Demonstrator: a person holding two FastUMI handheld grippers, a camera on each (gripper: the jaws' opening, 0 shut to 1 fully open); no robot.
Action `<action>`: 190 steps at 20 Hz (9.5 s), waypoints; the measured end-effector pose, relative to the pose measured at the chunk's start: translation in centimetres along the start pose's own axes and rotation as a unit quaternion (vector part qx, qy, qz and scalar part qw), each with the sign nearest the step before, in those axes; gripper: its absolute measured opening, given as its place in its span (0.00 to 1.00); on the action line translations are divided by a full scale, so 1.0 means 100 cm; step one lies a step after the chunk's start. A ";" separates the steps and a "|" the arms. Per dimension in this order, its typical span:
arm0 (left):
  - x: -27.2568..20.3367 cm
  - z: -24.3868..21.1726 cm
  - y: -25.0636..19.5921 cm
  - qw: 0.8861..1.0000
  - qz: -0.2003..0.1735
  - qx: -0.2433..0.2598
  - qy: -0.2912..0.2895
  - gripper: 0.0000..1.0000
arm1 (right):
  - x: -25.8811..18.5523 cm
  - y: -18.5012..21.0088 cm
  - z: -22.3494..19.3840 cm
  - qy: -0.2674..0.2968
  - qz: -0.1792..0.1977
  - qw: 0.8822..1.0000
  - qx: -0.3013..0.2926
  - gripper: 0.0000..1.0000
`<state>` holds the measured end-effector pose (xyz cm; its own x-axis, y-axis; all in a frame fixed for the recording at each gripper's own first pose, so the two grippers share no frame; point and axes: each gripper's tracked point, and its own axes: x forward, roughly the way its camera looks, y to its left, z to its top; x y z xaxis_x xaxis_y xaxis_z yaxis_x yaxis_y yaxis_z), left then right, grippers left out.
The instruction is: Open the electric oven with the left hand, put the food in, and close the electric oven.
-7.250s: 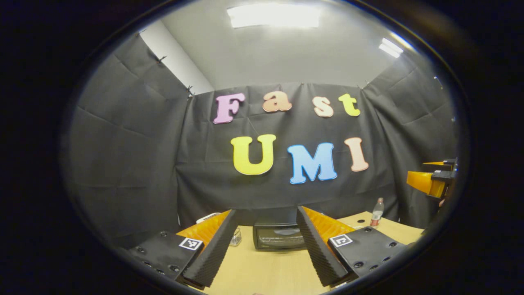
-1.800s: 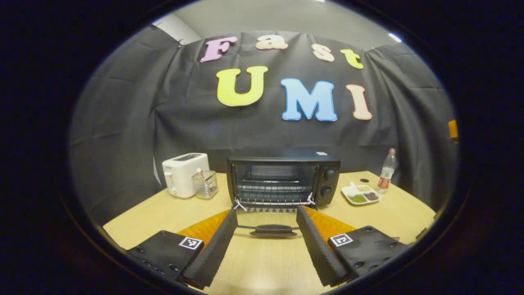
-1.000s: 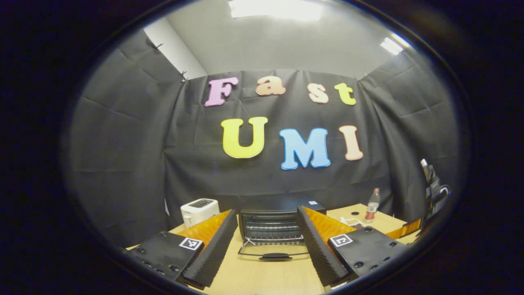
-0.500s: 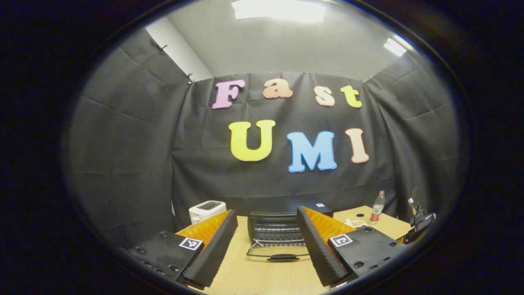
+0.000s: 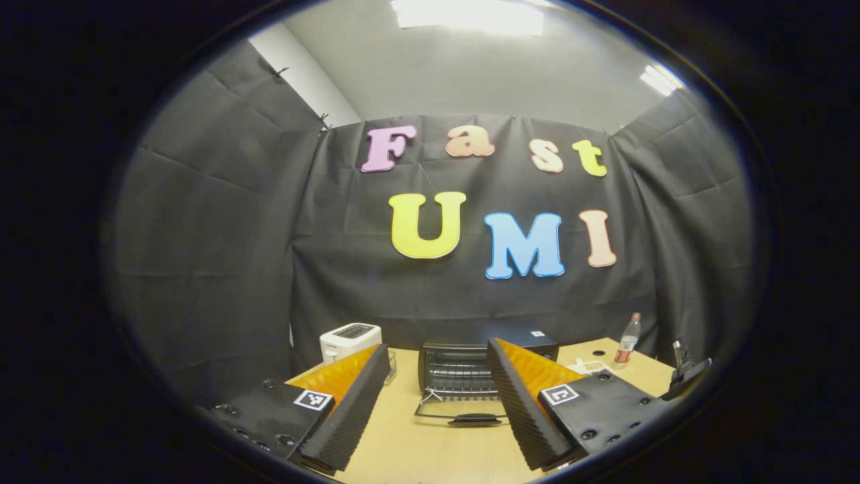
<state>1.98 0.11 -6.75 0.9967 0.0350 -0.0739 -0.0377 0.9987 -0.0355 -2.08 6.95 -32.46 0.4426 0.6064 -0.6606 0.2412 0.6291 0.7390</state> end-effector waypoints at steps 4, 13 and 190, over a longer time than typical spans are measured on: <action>0.006 -0.001 0.004 1.000 0.000 -0.001 0.000 0.97 | -0.013 0.015 -0.001 -0.005 0.004 1.000 -0.011 0.10; 0.043 0.005 -0.002 0.999 -0.038 -0.017 -0.017 1.00 | -0.036 0.098 0.043 -0.088 0.051 0.995 -0.020 0.10; -0.018 0.038 -0.013 0.999 0.032 0.007 0.000 0.99 | -0.268 0.156 0.140 -0.484 -0.104 0.747 -0.444 0.98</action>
<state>0.47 -1.11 -2.81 0.9922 0.0987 -0.0759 -0.1002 0.9948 -0.0161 1.96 -6.26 -1.38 0.9961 0.0846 -0.0260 -0.0853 0.9959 -0.0285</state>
